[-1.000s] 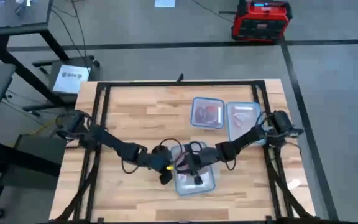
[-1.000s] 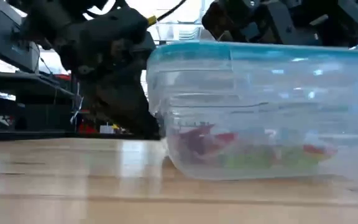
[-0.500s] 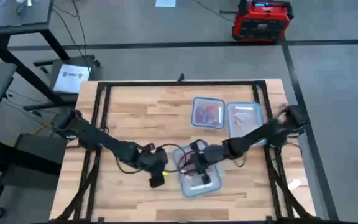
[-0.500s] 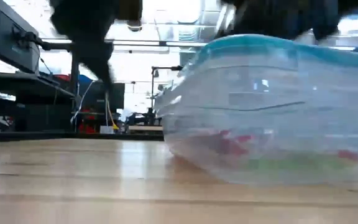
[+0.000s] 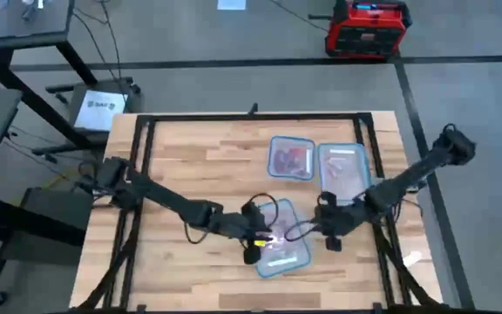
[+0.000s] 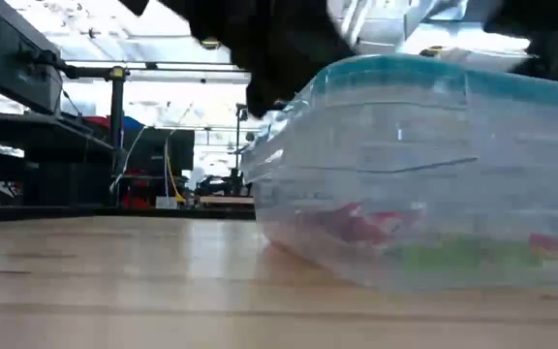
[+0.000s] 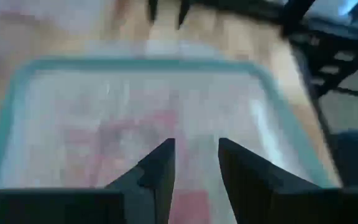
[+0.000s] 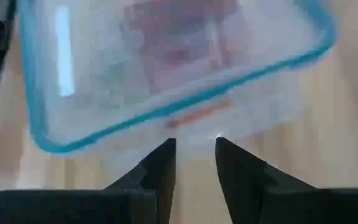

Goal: Sort candy

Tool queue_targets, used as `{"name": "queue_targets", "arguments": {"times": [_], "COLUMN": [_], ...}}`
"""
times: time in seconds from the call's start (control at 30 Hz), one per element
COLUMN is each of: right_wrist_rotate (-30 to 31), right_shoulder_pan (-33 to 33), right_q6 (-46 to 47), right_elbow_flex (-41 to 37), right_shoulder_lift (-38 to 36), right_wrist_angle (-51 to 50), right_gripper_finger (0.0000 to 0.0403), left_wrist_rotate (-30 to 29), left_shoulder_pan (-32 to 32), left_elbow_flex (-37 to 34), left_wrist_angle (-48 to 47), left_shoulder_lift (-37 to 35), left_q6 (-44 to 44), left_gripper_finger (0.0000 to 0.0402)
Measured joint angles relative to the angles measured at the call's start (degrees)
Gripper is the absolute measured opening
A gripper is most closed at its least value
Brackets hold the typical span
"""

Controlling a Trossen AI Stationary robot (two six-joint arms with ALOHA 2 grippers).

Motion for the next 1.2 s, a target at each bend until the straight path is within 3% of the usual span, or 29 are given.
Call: {"name": "queue_targets", "arguments": {"times": [0.3, 0.5, 0.73, 1.2], "right_wrist_rotate": [0.1, -0.2, -0.3, -0.8], "right_shoulder_pan": [-0.9, -4.0, -5.8, -7.2], "right_q6": [-2.7, -3.9, -8.3, -10.9], "right_elbow_flex": [-1.6, -1.4, 1.9, 5.3], "right_shoulder_lift": [11.5, 16.4, 21.0, 27.4], "right_wrist_angle": [22.2, 28.7, 29.8, 32.5], "right_gripper_finger": [0.01, 0.01, 0.01, 0.01], "left_wrist_rotate": [1.1, 1.1, 0.5, -1.8], "left_shoulder_pan": [-0.8, -0.3, 0.5, 0.5], "left_elbow_flex": [0.0, -0.1, 0.0, -0.5], "left_wrist_angle": [-18.9, -6.1, 5.6, 10.3], "left_shoulder_lift": [-4.4, -3.8, 3.3, 9.2], "left_q6": [3.4, 6.2, 7.5, 10.2], "left_gripper_finger": [0.0109, 0.0109, 0.0109, 0.0109]}}
